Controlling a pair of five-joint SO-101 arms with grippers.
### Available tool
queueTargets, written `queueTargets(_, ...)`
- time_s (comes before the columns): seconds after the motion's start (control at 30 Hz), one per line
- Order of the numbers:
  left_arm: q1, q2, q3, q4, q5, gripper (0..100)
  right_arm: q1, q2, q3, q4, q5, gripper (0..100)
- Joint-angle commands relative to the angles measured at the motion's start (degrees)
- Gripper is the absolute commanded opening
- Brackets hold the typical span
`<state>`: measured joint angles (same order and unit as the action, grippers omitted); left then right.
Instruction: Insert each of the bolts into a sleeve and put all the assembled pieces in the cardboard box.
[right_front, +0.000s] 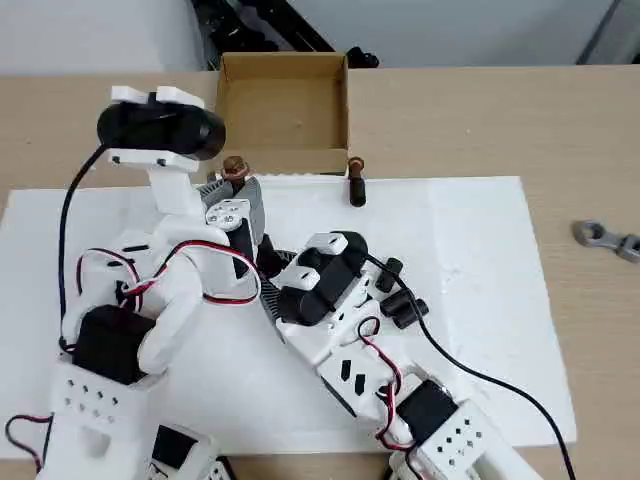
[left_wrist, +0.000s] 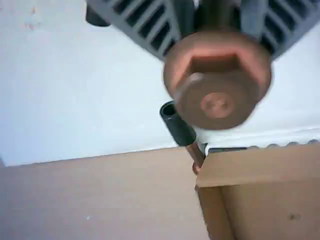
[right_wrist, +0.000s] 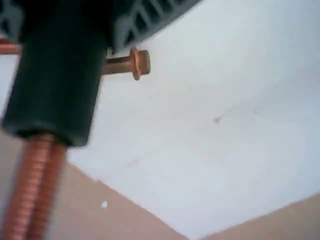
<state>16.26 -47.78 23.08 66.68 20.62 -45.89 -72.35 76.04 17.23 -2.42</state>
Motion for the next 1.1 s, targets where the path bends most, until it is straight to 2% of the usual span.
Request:
queueTargets(0.0,0.26,-1.67,-2.59,-0.18,0.88,0,-0.22,-0.84,-3.16,-0.04,-0.44,0.2)
queueTargets(0.2,0.35,-4.31,-2.33,0.53,3.43,1,-0.22,-0.84,-3.16,-0.04,-0.44,0.2)
queueTargets(0.43,3.60,-4.31,-2.15,0.53,3.78,1,-0.04,-0.84,-3.16,-0.04,-0.44,0.2)
queueTargets(0.73,-0.18,-4.66,-1.63,1.67,3.43,1,0.04,-0.92,-3.25,-0.04,-0.44,0.2)
queueTargets(1.07,-0.26,-4.40,-1.36,1.23,3.43,1,0.04,-0.92,-3.25,-0.04,-0.35,0.2)
